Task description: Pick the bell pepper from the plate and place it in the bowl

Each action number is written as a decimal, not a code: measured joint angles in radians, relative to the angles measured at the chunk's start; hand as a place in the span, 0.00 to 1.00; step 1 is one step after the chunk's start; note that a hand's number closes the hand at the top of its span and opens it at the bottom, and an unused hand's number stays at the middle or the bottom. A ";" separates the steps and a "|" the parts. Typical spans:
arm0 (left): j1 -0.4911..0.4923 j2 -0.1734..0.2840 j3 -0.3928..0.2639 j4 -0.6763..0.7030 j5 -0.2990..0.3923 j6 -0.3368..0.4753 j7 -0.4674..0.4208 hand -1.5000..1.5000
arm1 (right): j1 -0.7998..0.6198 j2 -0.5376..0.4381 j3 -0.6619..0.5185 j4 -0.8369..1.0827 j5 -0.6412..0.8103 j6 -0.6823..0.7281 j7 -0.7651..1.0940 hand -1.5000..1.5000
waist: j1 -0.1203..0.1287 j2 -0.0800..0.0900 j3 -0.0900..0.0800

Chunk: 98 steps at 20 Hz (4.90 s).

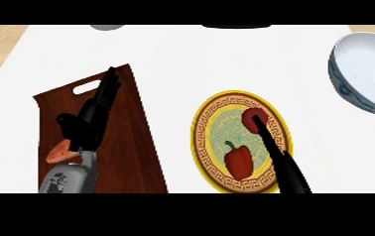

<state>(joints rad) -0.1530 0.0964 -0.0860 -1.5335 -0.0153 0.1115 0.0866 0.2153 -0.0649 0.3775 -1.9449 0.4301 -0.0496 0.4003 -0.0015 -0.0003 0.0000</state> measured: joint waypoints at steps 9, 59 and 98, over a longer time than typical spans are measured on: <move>0.001 -0.007 0.023 -0.001 -0.004 -0.025 -0.001 0.50 | -0.032 0.005 -0.005 0.130 0.089 -0.059 -0.039 0.00 | 0.000 -0.003 -0.002; 0.055 -0.028 0.039 -0.054 -0.032 -0.030 0.010 0.50 | 0.246 -0.925 -0.974 0.041 -0.907 0.627 -1.012 1.00 | -0.033 -0.008 -0.001; -0.042 -0.060 0.016 0.016 -0.050 -0.063 -0.001 0.50 | -0.751 -0.911 -0.433 1.103 -0.202 0.274 -1.100 1.00 | 0.063 0.017 0.002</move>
<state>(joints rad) -0.1951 0.0359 -0.0696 -1.5176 -0.0656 0.0485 0.0856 -0.5357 -0.9760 -0.0559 -0.8414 0.2281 0.2246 -0.6999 0.0612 0.0168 0.0022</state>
